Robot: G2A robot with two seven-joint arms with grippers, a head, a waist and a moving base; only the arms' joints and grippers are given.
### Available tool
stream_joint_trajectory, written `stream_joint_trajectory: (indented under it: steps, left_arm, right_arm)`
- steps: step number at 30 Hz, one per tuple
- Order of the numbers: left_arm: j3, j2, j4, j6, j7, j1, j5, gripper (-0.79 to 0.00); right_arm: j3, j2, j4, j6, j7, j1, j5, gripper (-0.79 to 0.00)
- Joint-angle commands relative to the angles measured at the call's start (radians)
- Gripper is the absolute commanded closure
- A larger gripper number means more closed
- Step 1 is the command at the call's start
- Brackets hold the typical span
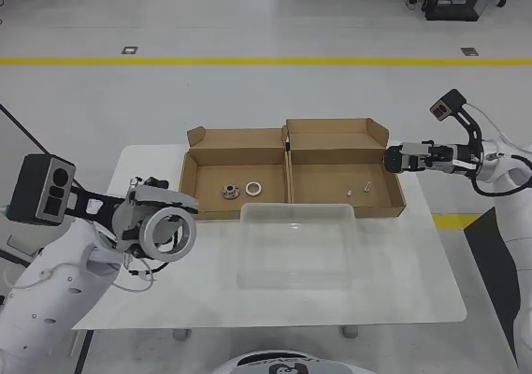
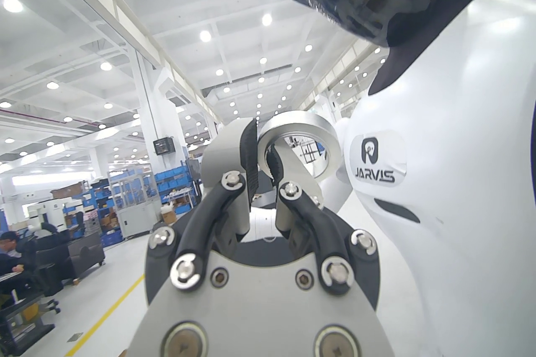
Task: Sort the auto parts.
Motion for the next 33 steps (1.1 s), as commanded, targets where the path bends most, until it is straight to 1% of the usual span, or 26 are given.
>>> stream_joint_trajectory:
  steps: [1, 9, 11, 16, 20, 23, 26, 29, 33]
  left_arm:
    - [0.001, -0.007, -0.004, 0.001, 0.001, 0.005, -0.049, 0.000]
    - [-0.021, -0.045, -0.034, 0.005, 0.006, 0.015, -0.228, 0.000]
    - [-0.035, -0.053, -0.026, -0.008, -0.008, 0.017, -0.221, 0.000]
    - [-0.047, -0.076, -0.024, -0.008, -0.008, 0.034, -0.261, 0.000]
    - [-0.050, -0.085, -0.011, -0.008, -0.040, 0.034, -0.195, 0.000]
    - [-0.057, -0.087, 0.003, -0.008, -0.093, 0.033, -0.146, 0.000]
    - [-0.071, -0.083, 0.009, -0.008, -0.210, 0.026, -0.051, 0.000]
    - [-0.083, -0.079, 0.002, -0.008, -0.274, 0.026, -0.012, 0.000]
    - [-0.092, -0.076, -0.013, -0.008, -0.298, 0.035, -0.009, 0.000]
  right_arm:
    - [0.000, 0.000, 0.000, 0.000, 0.000, 0.000, 0.000, -0.785]
    - [0.000, 0.000, 0.000, 0.000, 0.000, 0.000, 0.000, -0.785]
    - [0.000, 0.000, 0.000, 0.000, 0.000, 0.000, 0.000, -0.785]
    - [0.000, 0.000, 0.000, 0.000, 0.000, 0.000, 0.000, -0.785]
    - [0.000, 0.000, 0.000, 0.000, 0.000, 0.000, 0.000, -0.785]
    - [0.000, 0.000, 0.000, 0.000, 0.000, 0.000, 0.000, -0.785]
    - [0.000, 0.000, 0.000, 0.000, 0.000, 0.000, 0.000, -0.785]
    - [0.000, 0.000, 0.000, 0.000, 0.000, 0.000, 0.000, -0.785]
    - [0.000, 0.000, 0.000, 0.000, 0.000, 0.000, 0.000, -0.785]
